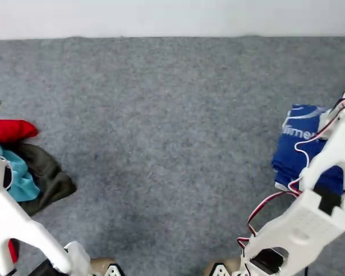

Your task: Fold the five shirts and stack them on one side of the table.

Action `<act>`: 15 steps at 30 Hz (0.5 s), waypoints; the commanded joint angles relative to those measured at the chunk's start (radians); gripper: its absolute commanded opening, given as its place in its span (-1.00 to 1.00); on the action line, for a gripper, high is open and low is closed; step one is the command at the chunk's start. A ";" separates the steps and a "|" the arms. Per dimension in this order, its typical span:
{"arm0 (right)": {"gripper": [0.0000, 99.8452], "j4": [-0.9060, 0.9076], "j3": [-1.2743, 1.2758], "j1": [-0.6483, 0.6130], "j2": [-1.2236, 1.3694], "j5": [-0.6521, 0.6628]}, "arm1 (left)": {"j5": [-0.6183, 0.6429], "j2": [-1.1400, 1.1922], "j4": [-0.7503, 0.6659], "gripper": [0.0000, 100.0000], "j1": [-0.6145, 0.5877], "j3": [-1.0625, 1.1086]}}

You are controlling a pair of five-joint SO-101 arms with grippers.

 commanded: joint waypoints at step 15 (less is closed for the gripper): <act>-0.93 0.213 -0.094 -0.114 0.067 -0.052 | -0.005 -0.031 0.009 -0.97 0.000 -0.005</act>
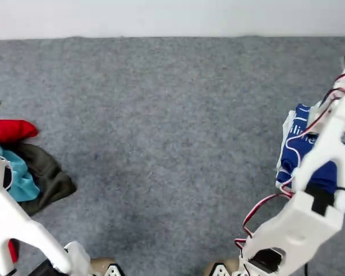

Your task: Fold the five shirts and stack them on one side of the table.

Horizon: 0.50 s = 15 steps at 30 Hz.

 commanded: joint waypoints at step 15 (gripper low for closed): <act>-0.98 0.104 0.037 -0.128 0.185 -0.006 | 0.037 -0.031 0.011 -0.97 0.005 -0.004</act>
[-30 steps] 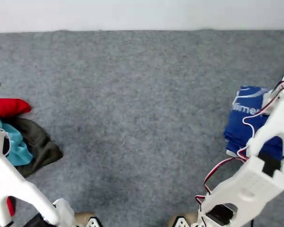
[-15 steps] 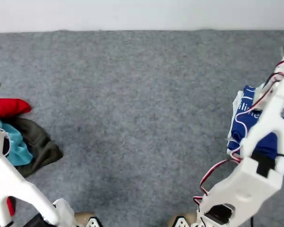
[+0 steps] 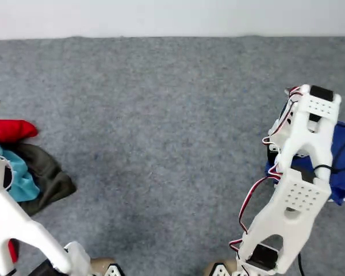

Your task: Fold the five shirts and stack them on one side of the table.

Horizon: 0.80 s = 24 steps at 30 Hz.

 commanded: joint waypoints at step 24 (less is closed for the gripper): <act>-0.98 0.039 -0.006 0.541 -0.064 0.305 | 0.012 -0.031 0.009 -0.97 0.005 -0.007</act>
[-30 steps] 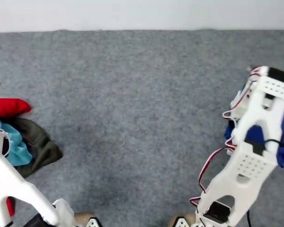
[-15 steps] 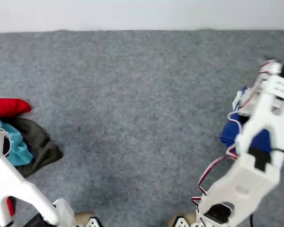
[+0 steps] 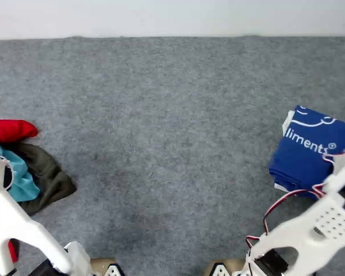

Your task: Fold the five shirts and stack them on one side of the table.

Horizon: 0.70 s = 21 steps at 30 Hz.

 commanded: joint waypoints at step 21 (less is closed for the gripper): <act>-0.98 0.044 0.089 -0.162 -0.651 0.003 | -0.026 -0.031 0.025 -0.86 0.005 -0.025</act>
